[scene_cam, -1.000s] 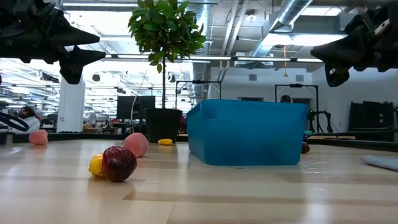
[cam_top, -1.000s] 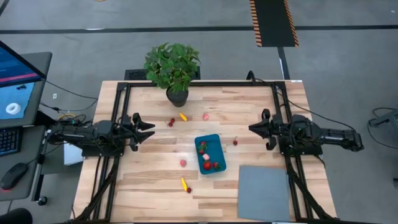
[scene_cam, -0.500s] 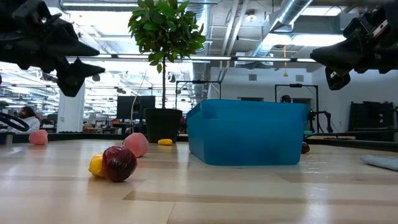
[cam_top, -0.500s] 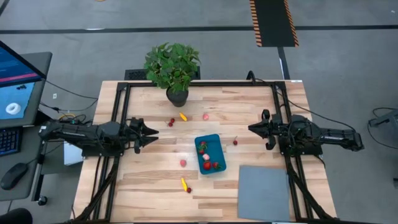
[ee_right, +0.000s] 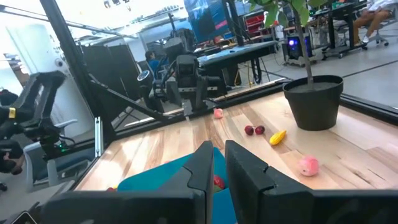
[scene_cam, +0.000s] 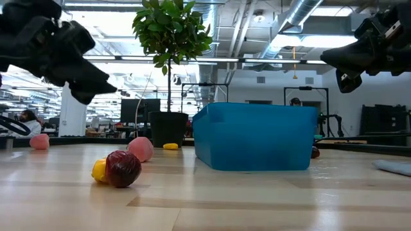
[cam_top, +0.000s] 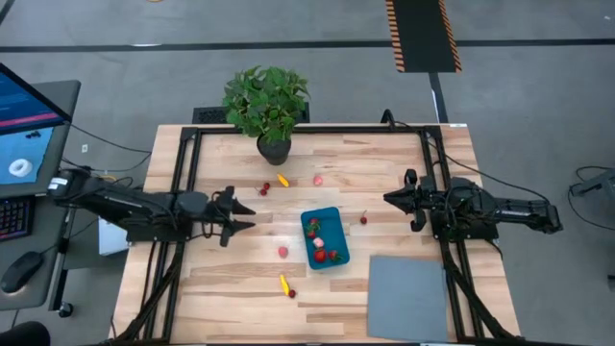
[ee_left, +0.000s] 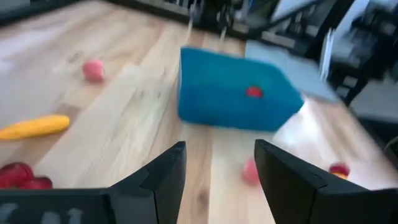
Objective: Pick and placing Produce into tupperware
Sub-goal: Put the bottom apricot into the blue bin
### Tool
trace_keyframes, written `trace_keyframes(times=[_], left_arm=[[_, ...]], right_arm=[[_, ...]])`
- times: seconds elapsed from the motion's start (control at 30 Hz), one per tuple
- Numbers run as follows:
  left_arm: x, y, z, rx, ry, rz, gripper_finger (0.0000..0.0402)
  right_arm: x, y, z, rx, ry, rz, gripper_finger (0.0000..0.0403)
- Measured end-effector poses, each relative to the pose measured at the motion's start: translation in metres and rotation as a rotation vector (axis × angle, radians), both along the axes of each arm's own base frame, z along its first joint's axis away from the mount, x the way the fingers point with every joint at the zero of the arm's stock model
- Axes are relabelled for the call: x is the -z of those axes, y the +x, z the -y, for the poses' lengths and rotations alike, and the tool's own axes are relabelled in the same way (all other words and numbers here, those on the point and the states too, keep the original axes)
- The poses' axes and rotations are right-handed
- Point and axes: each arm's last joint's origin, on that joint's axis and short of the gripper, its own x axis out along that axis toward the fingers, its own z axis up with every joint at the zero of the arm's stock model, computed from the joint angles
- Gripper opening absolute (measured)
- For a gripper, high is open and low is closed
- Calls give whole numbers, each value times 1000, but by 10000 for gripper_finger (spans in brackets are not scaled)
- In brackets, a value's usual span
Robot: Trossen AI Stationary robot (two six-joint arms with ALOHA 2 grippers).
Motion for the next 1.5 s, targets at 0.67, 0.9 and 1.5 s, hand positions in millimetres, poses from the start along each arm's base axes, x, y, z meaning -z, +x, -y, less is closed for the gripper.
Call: trace_keyframes(times=[0.67,0.9,1.5], left_arm=[[14,115,33,300,26,-348,180],[23,136,37,296,39,-463,180],[27,138,39,281,-38,-608,180]], right_arm=[[1,0,0,0,0,-8,66],[1,0,0,0,0,-7,66],[1,0,0,0,0,-10,66]])
